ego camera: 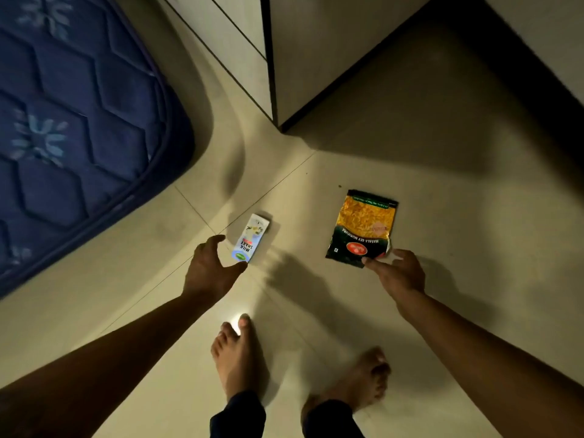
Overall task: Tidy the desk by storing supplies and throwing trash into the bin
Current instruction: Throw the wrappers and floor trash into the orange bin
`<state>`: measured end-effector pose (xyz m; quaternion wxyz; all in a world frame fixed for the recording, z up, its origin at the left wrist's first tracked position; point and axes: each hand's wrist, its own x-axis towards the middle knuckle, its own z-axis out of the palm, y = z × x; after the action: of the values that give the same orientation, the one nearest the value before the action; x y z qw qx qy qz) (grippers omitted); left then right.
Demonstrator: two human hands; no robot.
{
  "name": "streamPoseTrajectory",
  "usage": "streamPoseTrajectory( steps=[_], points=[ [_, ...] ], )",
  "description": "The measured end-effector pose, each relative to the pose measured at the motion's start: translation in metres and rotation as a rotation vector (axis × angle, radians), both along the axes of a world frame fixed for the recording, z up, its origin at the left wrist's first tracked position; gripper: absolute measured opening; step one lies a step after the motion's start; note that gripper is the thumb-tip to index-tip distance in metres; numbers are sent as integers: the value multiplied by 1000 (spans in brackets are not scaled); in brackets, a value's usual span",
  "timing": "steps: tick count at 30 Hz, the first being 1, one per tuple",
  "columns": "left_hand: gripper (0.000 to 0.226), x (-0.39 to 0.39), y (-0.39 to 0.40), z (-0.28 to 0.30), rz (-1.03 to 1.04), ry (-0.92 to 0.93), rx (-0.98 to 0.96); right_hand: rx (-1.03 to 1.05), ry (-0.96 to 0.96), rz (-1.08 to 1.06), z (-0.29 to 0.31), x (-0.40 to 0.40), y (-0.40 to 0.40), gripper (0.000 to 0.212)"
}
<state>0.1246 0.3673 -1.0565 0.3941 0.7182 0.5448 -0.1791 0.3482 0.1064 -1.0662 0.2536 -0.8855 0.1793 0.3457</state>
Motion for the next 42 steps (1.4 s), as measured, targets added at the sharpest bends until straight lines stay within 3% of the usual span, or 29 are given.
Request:
streamPoseTrajectory(
  steps=[4, 12, 15, 19, 24, 28, 31, 42],
  points=[
    [99, 12, 4, -36, -4, 51, 29, -102, 13, -110, -37, 21, -3, 88],
    [113, 20, -7, -91, -164, 145, 82, -39, 79, -340, -89, 37, 7, 78],
    [104, 21, -17, -101, -178, 129, 131, 17, 89, -415, -99, 40, 15, 78],
    [68, 22, -17, -107, -29, 106, 213, 48, 102, -412, -115, 38, 16, 62],
    [55, 23, -13, -91, 140, 14, 67, 106, 145, -366, -106, 23, 18, 16],
    [53, 24, -21, -57, 253, -54, 47, 151, 79, -281, -75, 1, 25, 15],
    [53, 28, -29, -25, 248, -87, 33, 143, -73, -95, -41, -19, 28, 12],
    [39, 38, -49, 144, 166, -279, -30, 193, -483, 68, 148, -76, 46, 15]
  ],
)
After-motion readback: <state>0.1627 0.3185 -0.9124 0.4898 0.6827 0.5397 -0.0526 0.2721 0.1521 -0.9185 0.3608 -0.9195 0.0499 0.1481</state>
